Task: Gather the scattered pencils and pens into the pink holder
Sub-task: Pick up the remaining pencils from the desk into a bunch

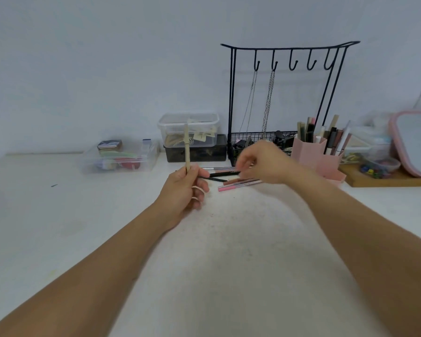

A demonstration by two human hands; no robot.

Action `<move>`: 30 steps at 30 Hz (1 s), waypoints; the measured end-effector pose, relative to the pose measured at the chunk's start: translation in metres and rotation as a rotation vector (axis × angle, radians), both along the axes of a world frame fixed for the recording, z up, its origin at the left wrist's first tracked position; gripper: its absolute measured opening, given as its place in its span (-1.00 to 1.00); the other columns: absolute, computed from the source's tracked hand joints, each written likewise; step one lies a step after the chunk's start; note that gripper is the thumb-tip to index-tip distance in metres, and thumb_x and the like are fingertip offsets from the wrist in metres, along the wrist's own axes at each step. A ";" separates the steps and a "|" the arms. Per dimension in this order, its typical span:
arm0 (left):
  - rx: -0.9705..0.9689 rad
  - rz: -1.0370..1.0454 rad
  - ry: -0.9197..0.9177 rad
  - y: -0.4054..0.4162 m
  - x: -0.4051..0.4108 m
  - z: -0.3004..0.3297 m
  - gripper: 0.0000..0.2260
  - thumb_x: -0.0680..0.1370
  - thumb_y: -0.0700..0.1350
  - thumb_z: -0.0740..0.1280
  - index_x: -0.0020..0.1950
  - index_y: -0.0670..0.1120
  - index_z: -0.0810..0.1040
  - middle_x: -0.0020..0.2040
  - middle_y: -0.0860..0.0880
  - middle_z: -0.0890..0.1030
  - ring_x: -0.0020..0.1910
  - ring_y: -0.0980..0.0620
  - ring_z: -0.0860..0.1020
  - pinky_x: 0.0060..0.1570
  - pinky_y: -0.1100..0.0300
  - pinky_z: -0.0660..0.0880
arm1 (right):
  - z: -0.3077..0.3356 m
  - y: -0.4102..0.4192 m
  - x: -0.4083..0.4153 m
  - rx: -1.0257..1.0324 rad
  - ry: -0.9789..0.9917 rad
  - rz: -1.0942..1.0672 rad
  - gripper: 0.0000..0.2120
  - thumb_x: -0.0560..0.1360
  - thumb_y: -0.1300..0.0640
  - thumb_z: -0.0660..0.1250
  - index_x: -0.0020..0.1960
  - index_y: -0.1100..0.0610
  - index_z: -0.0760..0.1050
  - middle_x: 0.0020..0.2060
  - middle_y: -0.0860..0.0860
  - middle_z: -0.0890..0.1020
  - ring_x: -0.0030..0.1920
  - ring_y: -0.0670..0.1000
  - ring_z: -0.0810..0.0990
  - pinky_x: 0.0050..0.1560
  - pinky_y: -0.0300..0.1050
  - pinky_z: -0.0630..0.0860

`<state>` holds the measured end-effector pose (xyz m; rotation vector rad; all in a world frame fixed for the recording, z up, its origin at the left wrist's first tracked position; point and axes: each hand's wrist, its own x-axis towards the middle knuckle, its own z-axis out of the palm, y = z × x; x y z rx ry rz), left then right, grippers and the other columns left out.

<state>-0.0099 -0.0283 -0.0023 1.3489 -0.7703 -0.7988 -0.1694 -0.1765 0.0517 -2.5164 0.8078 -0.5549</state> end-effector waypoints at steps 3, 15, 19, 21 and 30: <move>0.044 -0.020 -0.034 0.000 0.000 0.002 -0.71 0.71 0.03 0.18 -0.02 -0.11 0.58 -0.46 0.06 0.31 -0.51 0.12 0.21 -0.55 0.28 0.19 | 0.000 -0.026 -0.017 -0.146 0.217 -0.109 -0.81 0.40 0.36 0.52 -0.01 0.21 0.67 -0.11 0.06 0.67 -0.10 0.01 0.61 -0.08 -0.14 0.56; 0.044 0.000 0.027 0.001 0.002 0.003 -0.78 0.68 -0.01 0.27 -0.05 -0.10 0.58 -0.47 0.10 0.26 -0.51 0.13 0.17 -0.57 0.29 0.17 | -0.020 -0.035 -0.012 -0.203 0.359 -0.084 -0.89 0.45 0.34 0.46 -0.09 0.17 0.69 -0.09 0.08 0.72 -0.08 0.04 0.63 -0.03 -0.22 0.47; 0.037 0.014 0.044 0.001 0.003 0.002 -0.79 0.68 -0.02 0.28 -0.05 -0.10 0.58 -0.48 0.10 0.27 -0.53 0.14 0.18 -0.58 0.29 0.18 | -0.018 -0.030 -0.012 -0.159 0.417 -0.062 -0.91 0.48 0.34 0.42 -0.06 0.25 0.70 -0.07 0.11 0.73 -0.13 0.03 0.61 -0.07 -0.24 0.46; 0.024 0.024 0.062 0.001 0.003 0.002 -0.79 0.68 -0.03 0.28 -0.07 -0.10 0.57 -0.48 0.10 0.27 -0.53 0.14 0.18 -0.59 0.29 0.18 | -0.016 -0.028 -0.013 -0.130 0.417 -0.039 -0.89 0.49 0.35 0.37 -0.04 0.31 0.67 -0.08 0.17 0.72 -0.16 0.10 0.61 -0.19 -0.26 0.44; -0.058 -0.069 0.114 0.002 0.001 0.005 -0.78 0.62 0.01 0.36 0.10 -0.14 0.57 -0.38 0.01 0.25 -0.43 0.07 0.25 -0.47 0.22 0.42 | -0.008 0.032 0.019 0.627 -0.226 0.233 -0.91 0.62 0.27 0.29 0.01 0.29 0.55 -0.24 0.17 0.64 -0.30 -0.03 0.61 -0.23 -0.23 0.59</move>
